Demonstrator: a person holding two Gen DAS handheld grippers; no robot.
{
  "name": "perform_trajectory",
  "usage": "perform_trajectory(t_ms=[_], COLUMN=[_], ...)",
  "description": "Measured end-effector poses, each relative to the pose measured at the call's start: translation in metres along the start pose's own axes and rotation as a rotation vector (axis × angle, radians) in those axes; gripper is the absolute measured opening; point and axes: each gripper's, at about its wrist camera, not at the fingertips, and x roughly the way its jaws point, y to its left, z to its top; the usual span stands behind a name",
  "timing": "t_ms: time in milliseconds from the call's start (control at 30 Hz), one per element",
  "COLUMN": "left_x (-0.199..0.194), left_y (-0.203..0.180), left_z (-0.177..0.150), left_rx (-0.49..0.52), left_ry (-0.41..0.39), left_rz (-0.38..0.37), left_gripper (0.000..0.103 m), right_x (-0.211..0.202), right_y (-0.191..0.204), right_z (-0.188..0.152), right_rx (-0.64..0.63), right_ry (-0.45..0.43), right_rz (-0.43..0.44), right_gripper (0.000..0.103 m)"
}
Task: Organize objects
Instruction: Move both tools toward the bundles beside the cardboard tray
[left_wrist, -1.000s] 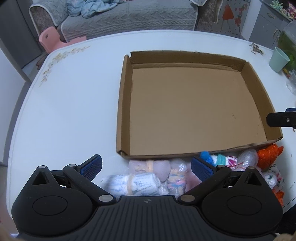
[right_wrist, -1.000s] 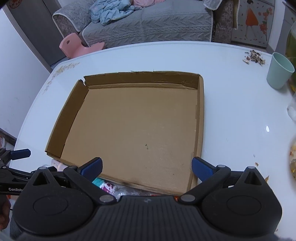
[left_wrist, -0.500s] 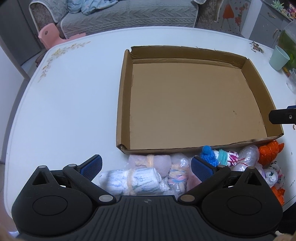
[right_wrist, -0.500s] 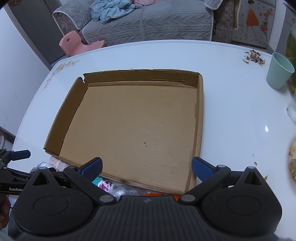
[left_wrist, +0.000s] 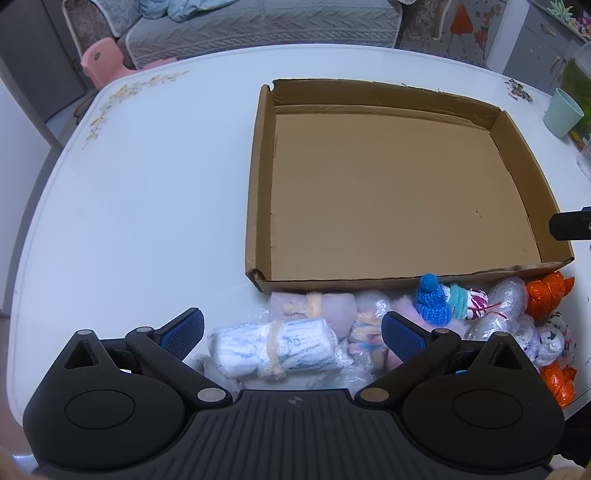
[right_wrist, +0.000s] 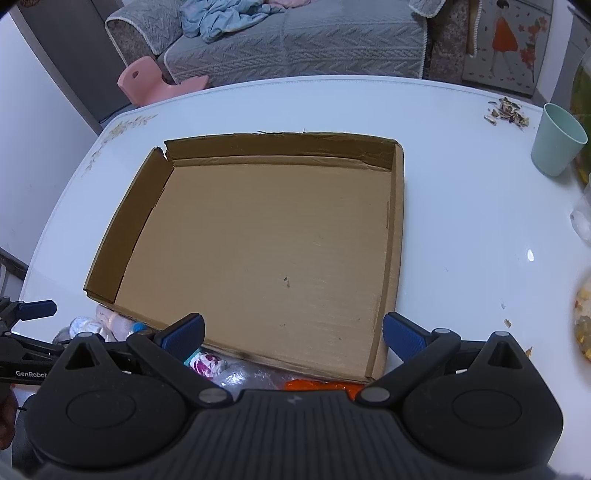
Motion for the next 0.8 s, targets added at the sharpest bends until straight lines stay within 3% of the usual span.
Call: perform_trajectory(t_ms=[600,800], left_x=[0.01,0.014], left_y=[0.004,0.012], left_z=[-0.016,-0.021], left_rx=[0.032,0.097], left_ry=[0.021,0.024], left_rz=[-0.003,-0.008], left_gripper=[0.103,0.103], right_x=[-0.001,0.002], right_y=[-0.016,-0.027], right_z=[-0.009,-0.017], right_rx=[0.041,0.067], right_ry=[0.038,0.07], right_rz=[-0.013,-0.028], right_gripper=[0.103,0.103])
